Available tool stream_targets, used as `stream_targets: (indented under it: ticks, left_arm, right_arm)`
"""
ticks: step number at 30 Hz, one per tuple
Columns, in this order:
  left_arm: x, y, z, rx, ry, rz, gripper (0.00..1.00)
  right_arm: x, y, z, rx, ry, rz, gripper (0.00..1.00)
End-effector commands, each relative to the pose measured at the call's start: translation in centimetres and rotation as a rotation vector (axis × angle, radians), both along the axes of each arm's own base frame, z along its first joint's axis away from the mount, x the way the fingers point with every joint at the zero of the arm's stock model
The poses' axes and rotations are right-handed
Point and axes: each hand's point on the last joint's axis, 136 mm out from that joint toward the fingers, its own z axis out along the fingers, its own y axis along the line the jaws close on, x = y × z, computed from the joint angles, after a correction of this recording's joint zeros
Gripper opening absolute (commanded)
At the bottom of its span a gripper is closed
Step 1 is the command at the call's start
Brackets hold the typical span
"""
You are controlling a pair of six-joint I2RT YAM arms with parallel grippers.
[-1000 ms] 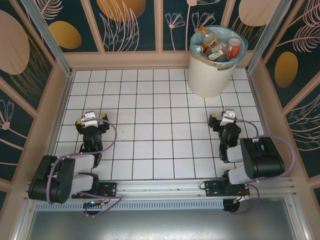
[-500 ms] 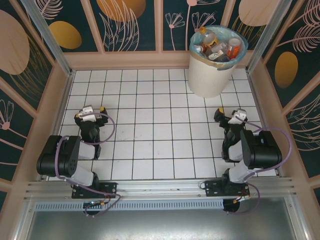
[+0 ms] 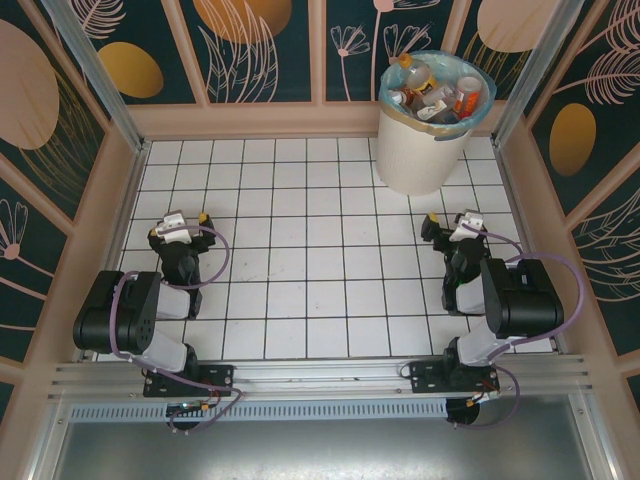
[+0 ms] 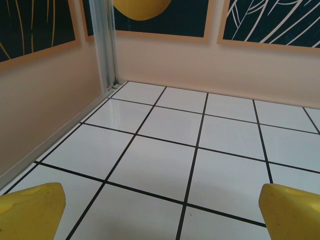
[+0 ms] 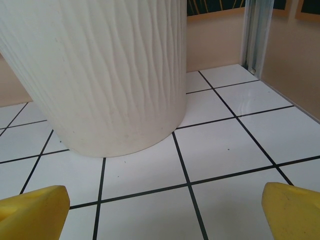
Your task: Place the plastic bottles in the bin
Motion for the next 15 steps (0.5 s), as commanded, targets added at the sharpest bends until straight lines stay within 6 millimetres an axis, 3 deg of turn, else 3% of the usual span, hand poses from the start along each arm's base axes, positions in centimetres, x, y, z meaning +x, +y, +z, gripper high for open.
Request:
stream_targets:
  ticks: [1,15]
  left_arm:
    - [0.15,0.47,1.11,-0.015,-0.043,0.024,0.99]
    - [0.56,-0.38,1.04,-0.001,-0.031,-0.029,0.99]
  right_arm:
    - [0.37,0.14,0.97,-0.013,-0.029,0.011,0.99]
    - [0.39,0.12,1.02,-0.013,-0.031,0.009,0.99]
